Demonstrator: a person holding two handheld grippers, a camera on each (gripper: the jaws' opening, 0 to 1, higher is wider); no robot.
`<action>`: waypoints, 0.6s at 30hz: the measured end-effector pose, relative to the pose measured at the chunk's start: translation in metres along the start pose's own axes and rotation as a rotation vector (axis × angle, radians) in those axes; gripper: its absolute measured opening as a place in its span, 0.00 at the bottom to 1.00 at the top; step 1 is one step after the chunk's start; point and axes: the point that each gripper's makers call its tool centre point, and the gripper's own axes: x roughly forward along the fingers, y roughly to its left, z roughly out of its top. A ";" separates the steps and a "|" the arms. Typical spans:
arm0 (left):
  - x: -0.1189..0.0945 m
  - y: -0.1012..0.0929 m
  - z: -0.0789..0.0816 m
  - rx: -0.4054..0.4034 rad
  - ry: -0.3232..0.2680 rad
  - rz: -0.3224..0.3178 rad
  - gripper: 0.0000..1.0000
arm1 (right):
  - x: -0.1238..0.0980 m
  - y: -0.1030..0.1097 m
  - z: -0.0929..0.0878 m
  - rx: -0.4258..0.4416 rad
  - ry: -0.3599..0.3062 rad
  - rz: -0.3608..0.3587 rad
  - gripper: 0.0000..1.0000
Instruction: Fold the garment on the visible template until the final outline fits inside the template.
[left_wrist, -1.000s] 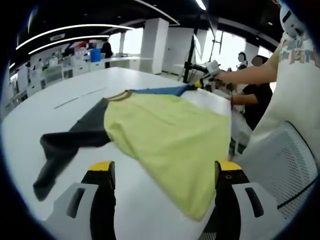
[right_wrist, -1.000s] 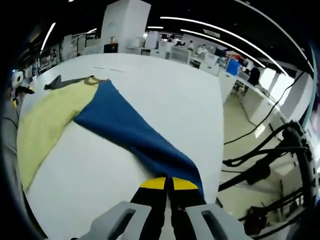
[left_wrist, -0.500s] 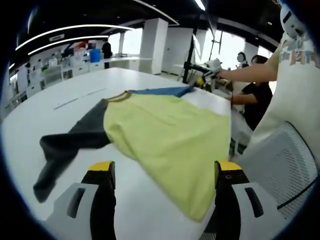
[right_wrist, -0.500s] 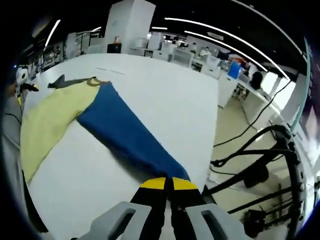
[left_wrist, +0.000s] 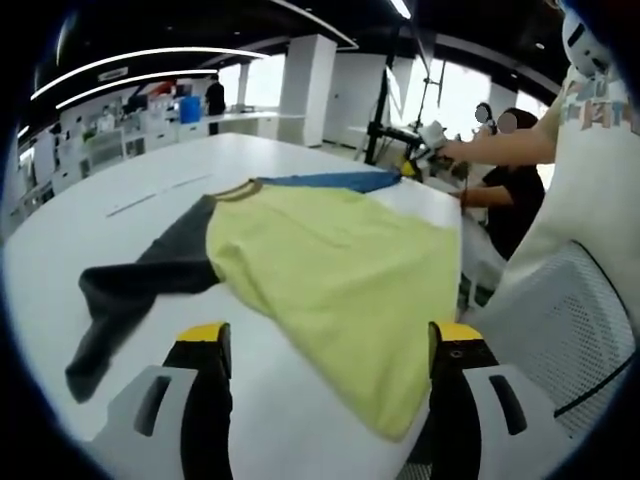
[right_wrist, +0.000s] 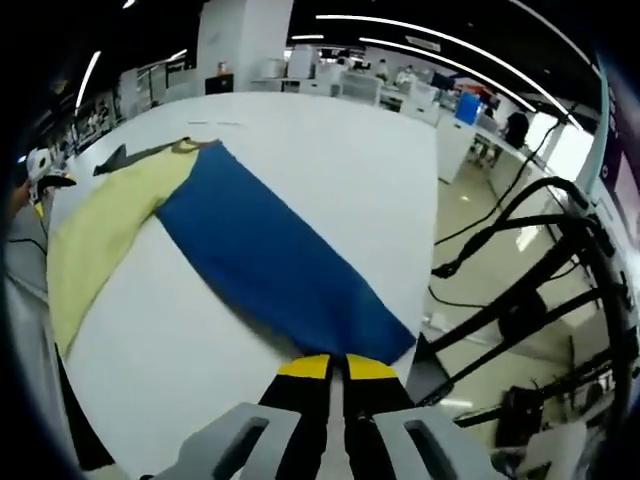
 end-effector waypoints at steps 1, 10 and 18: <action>0.000 0.000 -0.001 0.001 0.003 -0.001 0.77 | -0.001 -0.002 -0.001 0.006 0.003 -0.010 0.03; 0.004 -0.002 0.000 0.002 0.006 -0.010 0.77 | -0.011 -0.013 0.001 0.230 -0.105 -0.067 0.14; 0.004 0.000 0.002 0.004 0.006 -0.008 0.76 | -0.004 -0.011 0.008 0.447 -0.185 -0.066 0.20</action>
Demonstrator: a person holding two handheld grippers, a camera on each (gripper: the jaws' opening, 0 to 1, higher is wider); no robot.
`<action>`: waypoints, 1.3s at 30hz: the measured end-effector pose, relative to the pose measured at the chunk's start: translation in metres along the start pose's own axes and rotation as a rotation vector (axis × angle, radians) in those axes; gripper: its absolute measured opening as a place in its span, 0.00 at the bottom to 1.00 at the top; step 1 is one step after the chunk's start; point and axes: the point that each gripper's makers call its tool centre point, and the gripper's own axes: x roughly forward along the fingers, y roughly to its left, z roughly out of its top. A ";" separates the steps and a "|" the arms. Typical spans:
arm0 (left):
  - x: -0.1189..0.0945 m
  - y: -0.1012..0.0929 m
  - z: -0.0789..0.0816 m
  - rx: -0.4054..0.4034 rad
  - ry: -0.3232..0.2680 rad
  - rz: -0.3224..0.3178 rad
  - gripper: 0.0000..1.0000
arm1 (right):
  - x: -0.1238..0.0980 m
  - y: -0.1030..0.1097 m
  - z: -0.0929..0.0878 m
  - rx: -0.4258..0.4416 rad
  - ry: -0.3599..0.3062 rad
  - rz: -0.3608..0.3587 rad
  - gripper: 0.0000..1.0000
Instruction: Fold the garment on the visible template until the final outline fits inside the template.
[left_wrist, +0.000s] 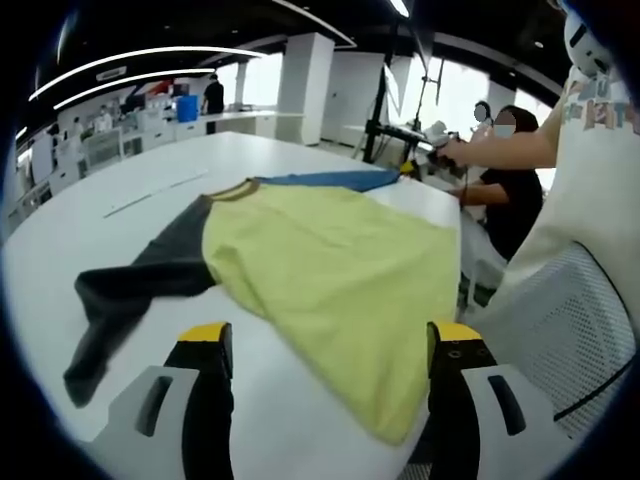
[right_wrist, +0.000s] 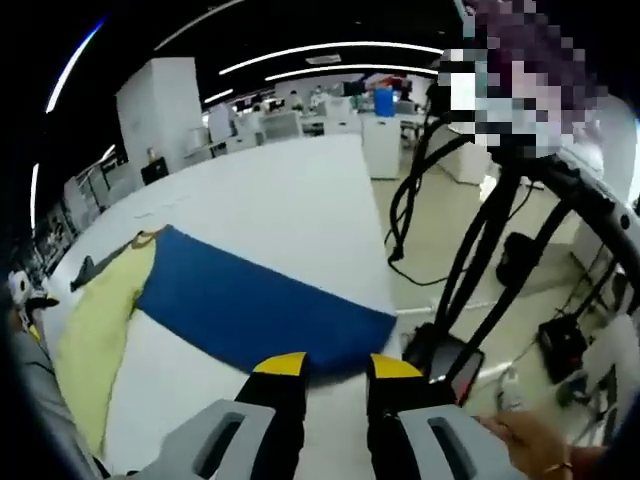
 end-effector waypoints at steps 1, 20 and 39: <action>0.000 0.000 0.000 0.000 0.002 0.001 0.76 | 0.001 0.000 0.000 0.008 -0.002 -0.005 0.21; -0.003 0.002 -0.006 -0.007 0.024 0.012 0.76 | 0.011 0.005 -0.009 -0.043 0.042 -0.051 0.06; -0.001 0.001 -0.002 0.013 0.024 0.001 0.75 | 0.009 0.029 0.011 -0.097 0.014 0.018 0.00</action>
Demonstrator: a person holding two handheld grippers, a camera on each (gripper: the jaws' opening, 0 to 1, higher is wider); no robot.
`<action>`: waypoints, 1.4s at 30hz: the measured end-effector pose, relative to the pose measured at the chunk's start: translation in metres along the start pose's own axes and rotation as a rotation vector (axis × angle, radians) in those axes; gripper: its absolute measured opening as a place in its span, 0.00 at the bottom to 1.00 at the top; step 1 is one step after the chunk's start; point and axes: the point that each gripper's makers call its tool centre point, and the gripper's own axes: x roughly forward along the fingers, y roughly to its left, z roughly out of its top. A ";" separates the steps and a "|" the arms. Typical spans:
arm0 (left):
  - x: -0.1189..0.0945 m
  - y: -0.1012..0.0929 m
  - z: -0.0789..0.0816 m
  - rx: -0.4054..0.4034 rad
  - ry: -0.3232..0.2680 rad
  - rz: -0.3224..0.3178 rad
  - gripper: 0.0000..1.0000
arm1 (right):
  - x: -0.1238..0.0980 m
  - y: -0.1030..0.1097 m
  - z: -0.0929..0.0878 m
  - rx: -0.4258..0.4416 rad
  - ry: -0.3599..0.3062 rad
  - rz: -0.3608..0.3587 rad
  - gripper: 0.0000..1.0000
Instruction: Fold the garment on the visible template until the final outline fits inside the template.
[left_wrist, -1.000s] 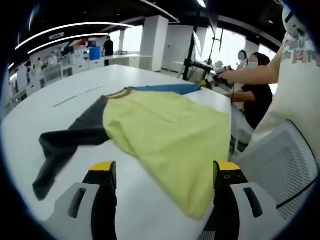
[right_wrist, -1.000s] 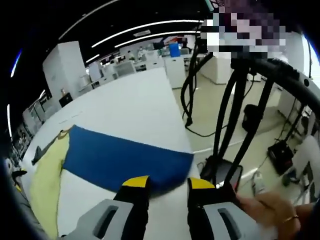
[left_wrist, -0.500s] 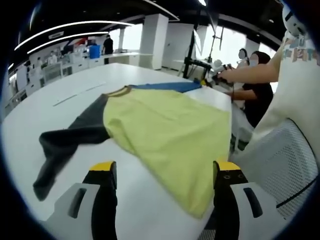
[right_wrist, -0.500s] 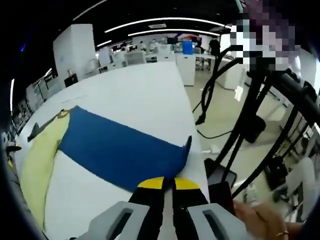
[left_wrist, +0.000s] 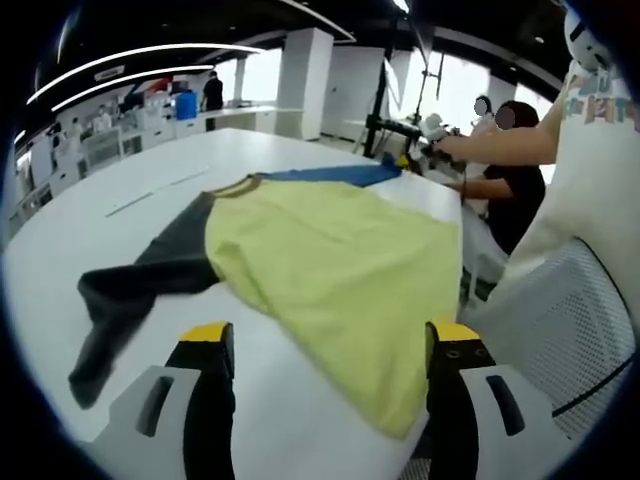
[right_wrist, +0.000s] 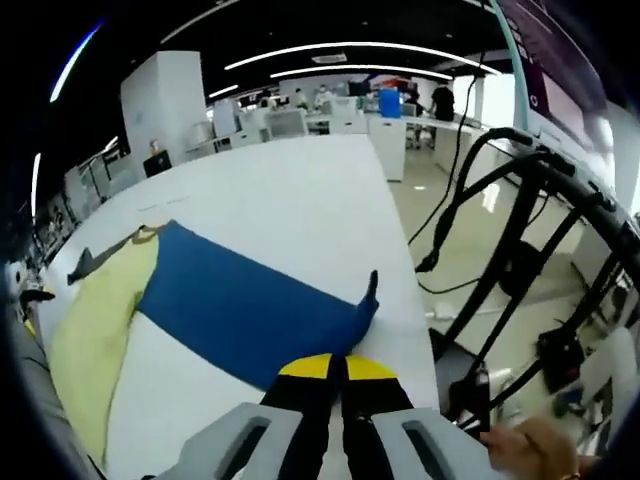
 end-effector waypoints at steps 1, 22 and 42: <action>0.000 0.000 0.000 0.002 0.001 0.000 0.75 | 0.001 0.003 0.001 -0.005 -0.001 0.007 0.00; -0.009 0.003 -0.010 0.009 -0.003 0.013 0.75 | 0.021 0.065 0.029 0.004 -0.026 0.135 0.00; -0.015 0.004 -0.014 0.006 -0.009 0.021 0.75 | 0.041 0.120 0.045 -0.048 -0.010 0.226 0.00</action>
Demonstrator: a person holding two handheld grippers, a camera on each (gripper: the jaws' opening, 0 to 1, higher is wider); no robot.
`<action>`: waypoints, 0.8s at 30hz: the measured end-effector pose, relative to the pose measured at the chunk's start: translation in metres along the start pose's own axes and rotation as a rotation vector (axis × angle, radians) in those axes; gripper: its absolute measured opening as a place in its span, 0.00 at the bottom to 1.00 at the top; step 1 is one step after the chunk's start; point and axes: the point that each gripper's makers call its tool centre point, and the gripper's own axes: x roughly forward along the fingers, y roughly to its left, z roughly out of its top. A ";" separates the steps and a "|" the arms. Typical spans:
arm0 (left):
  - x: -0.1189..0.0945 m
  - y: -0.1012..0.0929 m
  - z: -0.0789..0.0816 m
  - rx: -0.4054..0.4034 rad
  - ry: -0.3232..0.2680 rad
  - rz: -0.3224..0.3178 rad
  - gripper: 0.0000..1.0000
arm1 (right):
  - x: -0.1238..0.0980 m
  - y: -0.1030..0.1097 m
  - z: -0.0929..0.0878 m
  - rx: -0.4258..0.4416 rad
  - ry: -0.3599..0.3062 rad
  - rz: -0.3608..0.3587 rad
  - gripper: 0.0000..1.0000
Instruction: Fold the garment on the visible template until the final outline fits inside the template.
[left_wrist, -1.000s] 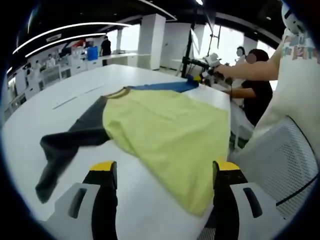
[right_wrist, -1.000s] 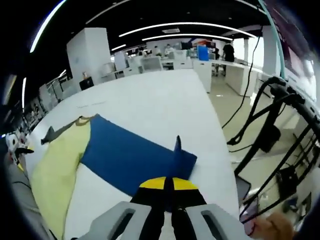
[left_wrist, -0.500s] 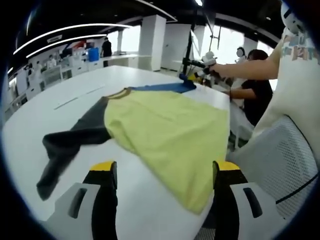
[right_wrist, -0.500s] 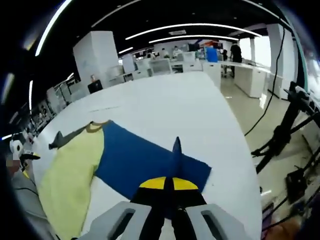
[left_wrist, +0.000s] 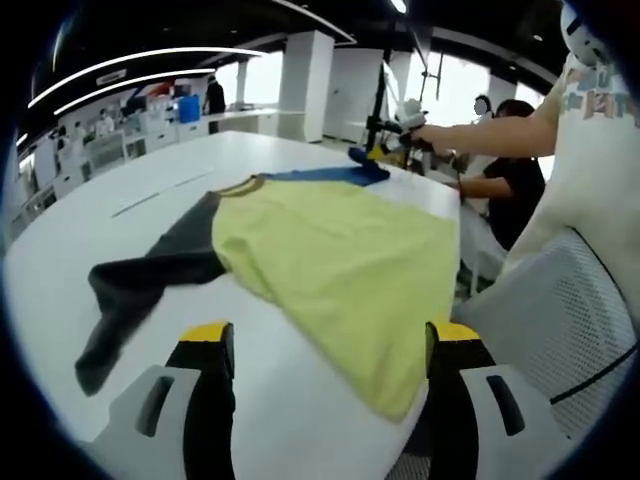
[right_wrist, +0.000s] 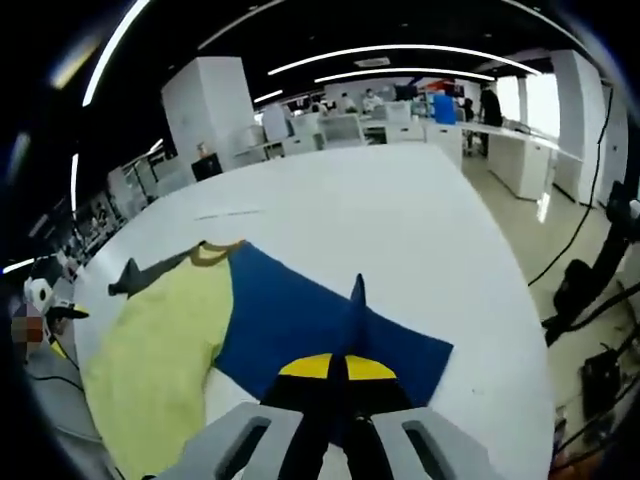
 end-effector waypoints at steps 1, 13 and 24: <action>0.000 0.000 0.000 0.000 0.000 0.001 0.75 | 0.002 0.003 0.001 -0.004 0.003 0.005 0.00; -0.003 0.001 -0.001 0.001 0.002 0.006 0.75 | 0.017 0.028 0.010 -0.036 0.011 0.054 0.00; -0.006 0.002 -0.001 0.006 0.002 0.011 0.75 | 0.030 0.052 0.023 -0.061 0.007 0.097 0.00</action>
